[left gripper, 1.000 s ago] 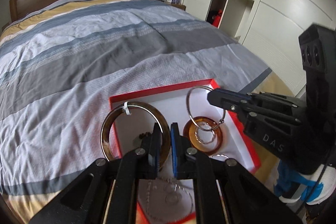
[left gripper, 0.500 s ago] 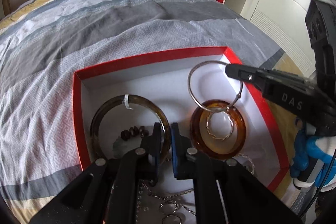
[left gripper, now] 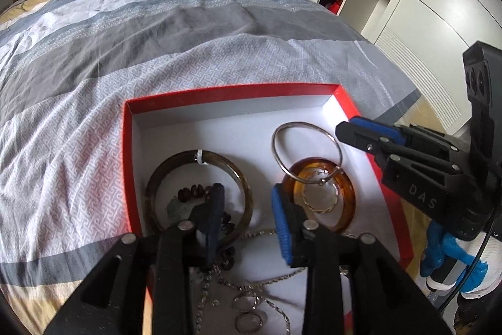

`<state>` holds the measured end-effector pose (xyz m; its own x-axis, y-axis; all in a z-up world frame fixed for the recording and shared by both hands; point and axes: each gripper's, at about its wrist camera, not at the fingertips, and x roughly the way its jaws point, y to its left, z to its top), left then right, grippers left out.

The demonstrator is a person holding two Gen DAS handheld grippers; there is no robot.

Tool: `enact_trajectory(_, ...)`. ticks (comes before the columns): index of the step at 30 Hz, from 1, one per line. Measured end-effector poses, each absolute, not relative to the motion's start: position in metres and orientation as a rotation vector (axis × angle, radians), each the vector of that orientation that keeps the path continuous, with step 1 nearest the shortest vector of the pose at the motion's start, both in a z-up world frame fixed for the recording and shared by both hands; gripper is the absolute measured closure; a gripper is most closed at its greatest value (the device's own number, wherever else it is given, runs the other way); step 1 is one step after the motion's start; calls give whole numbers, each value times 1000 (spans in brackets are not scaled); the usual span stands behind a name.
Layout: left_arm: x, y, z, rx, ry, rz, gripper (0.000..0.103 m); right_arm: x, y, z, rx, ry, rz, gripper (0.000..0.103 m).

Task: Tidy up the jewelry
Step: 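Drop the dark bangle into the red box with the left tool while the right tool releases the silver bangle, then withdraw both open tools from the red box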

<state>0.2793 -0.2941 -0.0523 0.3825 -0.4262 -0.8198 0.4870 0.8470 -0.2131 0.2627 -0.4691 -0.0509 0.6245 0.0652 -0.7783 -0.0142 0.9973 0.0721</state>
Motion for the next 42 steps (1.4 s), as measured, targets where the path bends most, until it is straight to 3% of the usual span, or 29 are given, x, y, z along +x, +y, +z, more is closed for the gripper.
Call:
enact_trajectory(14,199,-251,24,80,901,-446,64,179,-450,18,48,830,23,60)
enact_trajectory(33,41,-83,86,49,751,-98,61,39,-318,60,-15,784,80,20)
enact_trajectory(36,24,-65,90,38,729,-66,61,26,-306,62,-19,781,56,17)
enact_trajectory(42,-7,-37,96,13,683,-14,61,3,-293,65,-33,748,13,0)
